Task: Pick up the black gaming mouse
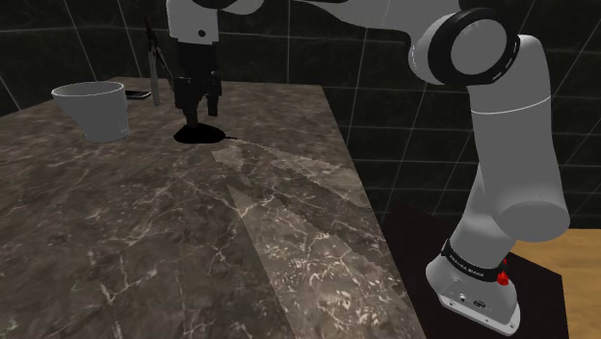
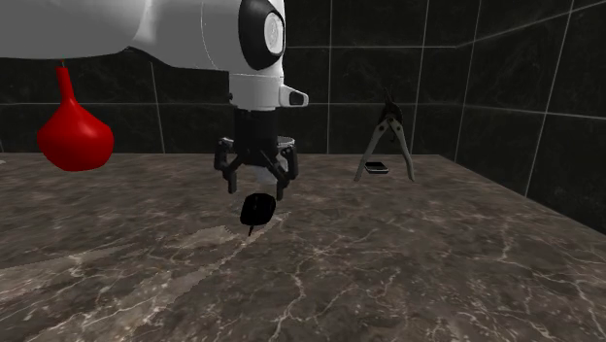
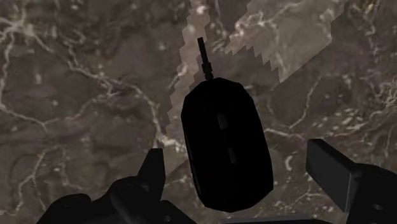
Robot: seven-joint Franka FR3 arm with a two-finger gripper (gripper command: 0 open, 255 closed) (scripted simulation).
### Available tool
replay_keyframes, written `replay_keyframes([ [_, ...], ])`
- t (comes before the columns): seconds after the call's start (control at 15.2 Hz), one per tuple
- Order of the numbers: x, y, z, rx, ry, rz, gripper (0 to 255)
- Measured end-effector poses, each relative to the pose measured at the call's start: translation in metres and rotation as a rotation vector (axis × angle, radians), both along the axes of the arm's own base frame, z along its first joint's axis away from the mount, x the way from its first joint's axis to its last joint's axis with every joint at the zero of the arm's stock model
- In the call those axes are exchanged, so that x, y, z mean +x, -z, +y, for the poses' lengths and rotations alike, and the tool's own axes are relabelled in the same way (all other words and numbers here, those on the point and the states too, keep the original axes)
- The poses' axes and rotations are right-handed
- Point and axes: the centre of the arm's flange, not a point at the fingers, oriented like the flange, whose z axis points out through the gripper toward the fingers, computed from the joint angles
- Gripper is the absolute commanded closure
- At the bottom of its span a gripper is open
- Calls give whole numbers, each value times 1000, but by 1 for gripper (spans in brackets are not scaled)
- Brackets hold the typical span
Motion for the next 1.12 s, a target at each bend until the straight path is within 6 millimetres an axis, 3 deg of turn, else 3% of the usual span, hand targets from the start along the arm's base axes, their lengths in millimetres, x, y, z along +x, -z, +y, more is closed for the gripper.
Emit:
replay_keyframes([
  [0.46,6,33,5,2,-4,-1,0],
  [0.53,6,35,6,2,-4,-1,255],
  [1.12,7,35,7,2,-2,-5,255],
])
